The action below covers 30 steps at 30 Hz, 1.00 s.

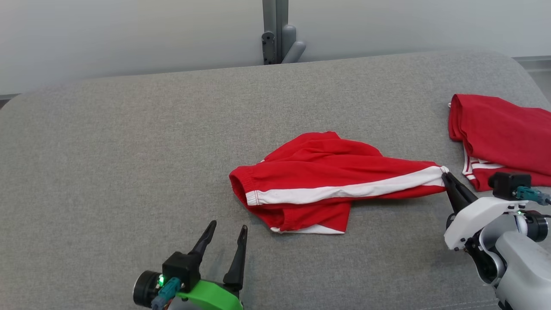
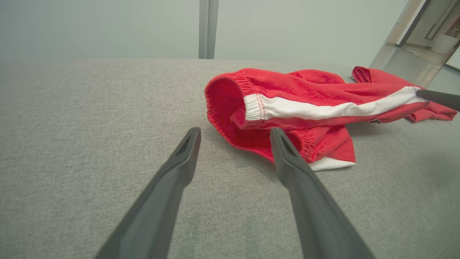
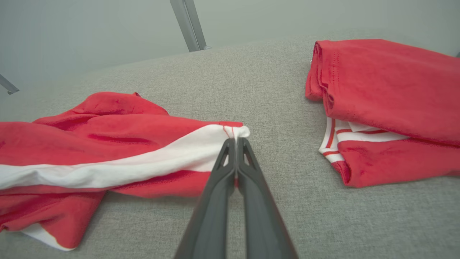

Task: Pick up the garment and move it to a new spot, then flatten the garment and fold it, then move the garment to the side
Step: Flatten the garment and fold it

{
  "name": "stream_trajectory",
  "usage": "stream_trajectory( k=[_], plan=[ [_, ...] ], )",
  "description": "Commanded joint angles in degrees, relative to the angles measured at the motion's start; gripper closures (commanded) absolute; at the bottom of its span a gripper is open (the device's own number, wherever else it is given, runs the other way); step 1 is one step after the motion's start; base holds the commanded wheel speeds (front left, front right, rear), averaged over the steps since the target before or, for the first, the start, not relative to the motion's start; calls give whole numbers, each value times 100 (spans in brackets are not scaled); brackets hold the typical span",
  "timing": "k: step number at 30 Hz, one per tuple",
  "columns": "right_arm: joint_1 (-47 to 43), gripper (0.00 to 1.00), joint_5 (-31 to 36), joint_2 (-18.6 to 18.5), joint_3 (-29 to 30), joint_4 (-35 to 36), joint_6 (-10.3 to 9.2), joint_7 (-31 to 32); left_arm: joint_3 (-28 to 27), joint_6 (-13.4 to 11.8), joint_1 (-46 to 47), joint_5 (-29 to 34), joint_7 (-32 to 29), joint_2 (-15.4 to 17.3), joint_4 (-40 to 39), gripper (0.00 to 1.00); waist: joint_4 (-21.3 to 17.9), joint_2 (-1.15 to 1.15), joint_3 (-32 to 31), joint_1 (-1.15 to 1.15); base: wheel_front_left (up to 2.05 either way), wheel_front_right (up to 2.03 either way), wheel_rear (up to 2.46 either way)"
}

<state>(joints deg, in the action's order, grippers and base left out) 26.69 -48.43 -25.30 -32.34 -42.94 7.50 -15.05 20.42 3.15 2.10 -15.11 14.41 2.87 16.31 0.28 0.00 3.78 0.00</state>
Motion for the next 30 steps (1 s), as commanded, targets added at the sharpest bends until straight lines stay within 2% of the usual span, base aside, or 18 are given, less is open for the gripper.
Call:
stream_trajectory(
  k=[1,6,20,21,22,25,26,30],
  plan=[
    [-75,100,44,17,22,22,-3,-17,73,80,226,-106,-34,7,153,0,-3,0,-3,0,0,0,0],
    [-73,100,94,54,-66,-12,-3,-18,291,196,750,-317,-103,10,778,0,-16,0,-6,0,0,0,0],
    [152,100,123,55,-298,-38,-3,-17,755,388,1851,-865,-537,10,1871,0,-77,0,128,0,0,0,0],
    [172,100,124,52,-313,-39,-3,-18,797,394,1900,-900,-545,9,1908,15,-88,0,140,0,0,0,0],
    [186,100,127,47,-326,-46,-3,-18,819,395,1946,-932,-536,9,1943,26,-97,0,150,0,0,0,0],
    [206,100,123,29,-352,-52,-3,-18,915,411,2043,-1039,-584,10,2058,97,-119,0,173,0,0,0,0],
    [217,100,121,21,-359,-55,-3,-18,941,415,2065,-1093,-601,11,2084,100,-123,0,177,0,0,0,0],
    [254,100,117,0,-359,-51,-3,-19,1034,426,2097,-1237,-663,11,2151,100,-131,0,151,0,0,0,0]
  ],
)
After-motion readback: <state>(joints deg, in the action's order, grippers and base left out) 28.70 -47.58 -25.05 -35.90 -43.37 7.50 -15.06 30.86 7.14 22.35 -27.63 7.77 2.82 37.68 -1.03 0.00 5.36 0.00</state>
